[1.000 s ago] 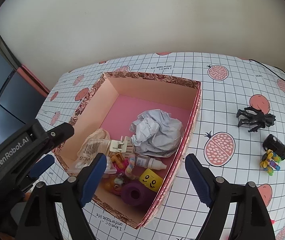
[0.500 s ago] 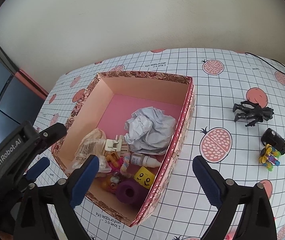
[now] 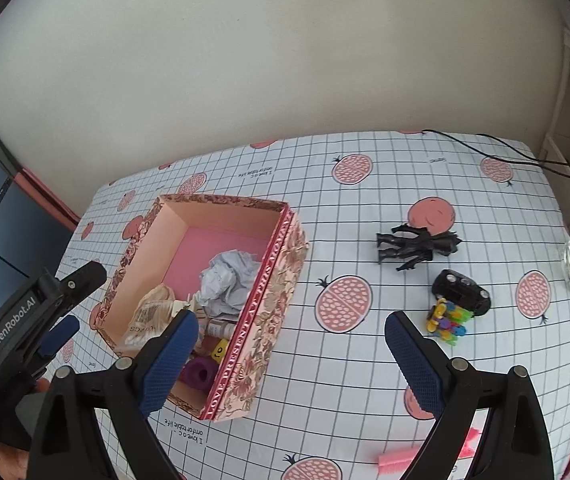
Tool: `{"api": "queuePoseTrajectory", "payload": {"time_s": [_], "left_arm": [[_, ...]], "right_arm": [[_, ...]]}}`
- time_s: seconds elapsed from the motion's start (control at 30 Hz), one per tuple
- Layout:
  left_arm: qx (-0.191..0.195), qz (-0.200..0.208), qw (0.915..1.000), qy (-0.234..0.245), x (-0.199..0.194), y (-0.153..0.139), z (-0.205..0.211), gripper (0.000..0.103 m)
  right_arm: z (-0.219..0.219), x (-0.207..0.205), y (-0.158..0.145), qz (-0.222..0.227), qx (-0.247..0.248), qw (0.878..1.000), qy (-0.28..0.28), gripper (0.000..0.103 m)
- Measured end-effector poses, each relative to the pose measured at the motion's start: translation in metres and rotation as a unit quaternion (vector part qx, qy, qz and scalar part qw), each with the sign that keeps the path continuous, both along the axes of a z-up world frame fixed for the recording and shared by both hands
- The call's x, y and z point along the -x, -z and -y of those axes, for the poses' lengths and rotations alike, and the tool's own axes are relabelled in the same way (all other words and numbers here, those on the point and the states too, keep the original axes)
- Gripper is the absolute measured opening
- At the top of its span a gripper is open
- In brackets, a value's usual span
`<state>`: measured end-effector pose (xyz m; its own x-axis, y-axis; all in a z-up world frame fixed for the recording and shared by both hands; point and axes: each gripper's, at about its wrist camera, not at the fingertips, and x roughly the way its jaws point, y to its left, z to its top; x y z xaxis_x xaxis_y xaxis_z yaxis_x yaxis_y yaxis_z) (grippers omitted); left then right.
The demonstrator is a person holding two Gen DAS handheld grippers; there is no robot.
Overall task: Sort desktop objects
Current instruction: 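Move both tools away from the box toward the pink hair roller clip, then close the left gripper on the pink hair roller clip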
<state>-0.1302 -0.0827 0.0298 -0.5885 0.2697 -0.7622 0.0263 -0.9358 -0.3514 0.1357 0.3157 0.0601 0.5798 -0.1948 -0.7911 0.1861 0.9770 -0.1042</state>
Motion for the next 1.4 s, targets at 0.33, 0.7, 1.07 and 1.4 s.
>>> {"api": "queuePoseTrajectory", "payload": {"time_s": [0.33, 0.7, 1.07, 1.4], "left_arm": [[0.021, -0.029, 0.9962, 0.08, -0.031, -0.022, -0.048, 0.092], [0.061, -0.037, 0.9821, 0.174, -0.079, 0.0, -0.106, 0.092], [0.072, -0.01, 0.9645, 0.254, -0.109, 0.035, -0.147, 0.092], [0.083, 0.047, 0.9425, 0.32, -0.12, 0.078, -0.174, 0.092]], "right_arm": [[0.051, 0.039, -0.031, 0.014, -0.006, 0.998, 0.053, 0.096], [0.097, 0.085, -0.025, 0.0, -0.035, 0.995, 0.092, 0.096], [0.145, 0.114, 0.007, -0.041, -0.055, 0.985, 0.157, 0.096], [0.176, 0.123, 0.039, -0.096, -0.047, 0.974, 0.202, 0.096]]}}
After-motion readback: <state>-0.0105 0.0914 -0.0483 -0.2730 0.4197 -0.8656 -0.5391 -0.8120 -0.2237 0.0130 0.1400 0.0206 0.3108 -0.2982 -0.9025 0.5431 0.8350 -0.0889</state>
